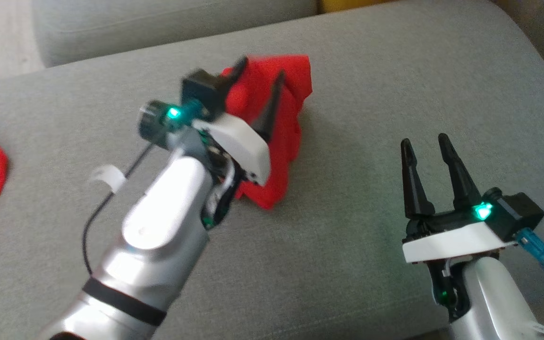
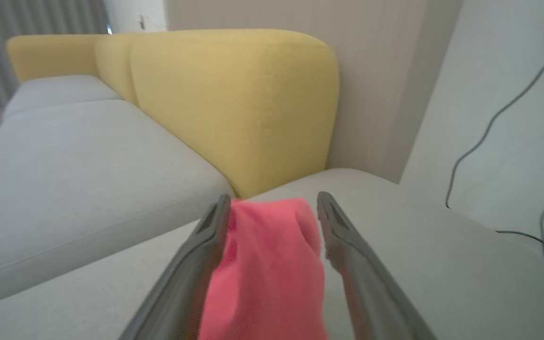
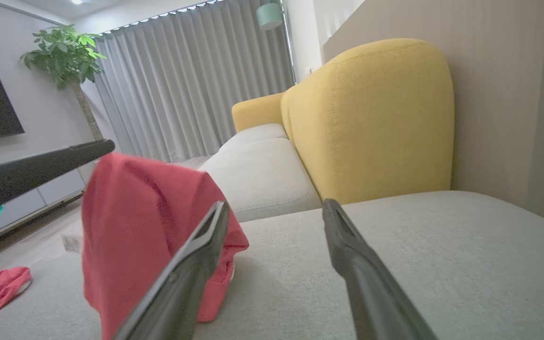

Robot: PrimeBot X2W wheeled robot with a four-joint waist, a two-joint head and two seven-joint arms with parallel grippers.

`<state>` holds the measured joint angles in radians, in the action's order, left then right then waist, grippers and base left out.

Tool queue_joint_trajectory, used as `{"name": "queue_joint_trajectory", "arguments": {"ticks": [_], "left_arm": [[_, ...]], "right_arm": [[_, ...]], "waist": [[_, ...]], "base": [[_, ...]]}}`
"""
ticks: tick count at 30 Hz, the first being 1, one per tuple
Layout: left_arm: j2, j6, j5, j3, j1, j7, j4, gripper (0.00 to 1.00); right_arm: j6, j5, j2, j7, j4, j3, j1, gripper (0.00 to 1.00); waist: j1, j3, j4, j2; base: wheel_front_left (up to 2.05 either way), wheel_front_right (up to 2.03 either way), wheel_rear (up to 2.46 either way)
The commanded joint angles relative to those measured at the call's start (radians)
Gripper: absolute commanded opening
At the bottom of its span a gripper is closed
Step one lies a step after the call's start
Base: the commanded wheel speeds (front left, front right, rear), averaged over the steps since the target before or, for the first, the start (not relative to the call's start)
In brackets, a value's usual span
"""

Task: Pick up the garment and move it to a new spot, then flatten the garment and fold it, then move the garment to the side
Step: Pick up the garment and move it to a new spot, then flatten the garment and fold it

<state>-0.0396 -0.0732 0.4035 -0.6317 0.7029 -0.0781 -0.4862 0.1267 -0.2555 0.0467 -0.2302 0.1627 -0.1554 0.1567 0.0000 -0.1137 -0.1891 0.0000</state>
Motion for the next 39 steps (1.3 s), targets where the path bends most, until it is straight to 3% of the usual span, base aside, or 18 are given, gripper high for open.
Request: {"name": "queue_joint_trajectory", "arguments": {"ticks": [1, 4, 10, 18, 26, 33, 39], "left_arm": [[-0.012, 0.001, 0.029, 0.000, 0.033, -0.022, 0.033, 1.00], [-0.011, -0.012, 0.065, -0.047, 0.042, -0.046, 0.023, 1.00], [-0.022, -0.037, 0.082, -0.016, 0.061, -0.104, -0.032, 1.00], [-0.152, -0.055, 0.096, 0.079, -0.017, -0.171, -0.045, 1.00], [-0.252, -0.068, 0.134, 0.200, -0.316, -0.183, 0.087, 1.00], [-0.214, -0.078, 0.105, 0.307, -0.539, -0.183, 0.233, 1.00], [-0.171, -0.047, 0.047, 0.320, -0.562, -0.183, 0.259, 1.00]], "right_arm": [[0.004, -0.010, 0.004, -0.012, -0.033, -0.020, 0.039, 1.00], [0.004, -0.011, 0.004, -0.016, -0.029, -0.011, 0.037, 1.00], [0.004, -0.007, 0.004, -0.021, -0.017, 0.008, 0.029, 1.00], [0.004, 0.017, 0.004, -0.016, 0.003, 0.027, 0.010, 1.00], [0.004, 0.032, 0.004, 0.000, 0.020, 0.038, -0.029, 1.00], [0.004, 0.048, 0.004, 0.016, 0.031, 0.040, -0.062, 1.00], [0.004, 0.100, 0.004, 0.040, 0.020, 0.013, -0.045, 1.00]], "waist": [[0.0000, -0.024, -0.027, 0.0000], [0.0000, -0.031, -0.027, 0.0000], [0.0000, -0.020, 0.016, 0.0000], [0.0000, 0.039, 0.138, 0.0000], [0.0000, 0.092, 0.229, 0.0000], [0.0000, 0.122, 0.275, 0.0000], [0.0000, 0.112, 0.309, 0.0000]], "base": [[0.00, 0.00, 0.00], [0.00, 0.00, 0.00], [0.00, 0.00, 0.00], [0.00, 0.00, 0.00], [0.00, 0.00, 0.00], [0.00, 0.00, 0.00], [0.00, 0.00, 0.00]]}}
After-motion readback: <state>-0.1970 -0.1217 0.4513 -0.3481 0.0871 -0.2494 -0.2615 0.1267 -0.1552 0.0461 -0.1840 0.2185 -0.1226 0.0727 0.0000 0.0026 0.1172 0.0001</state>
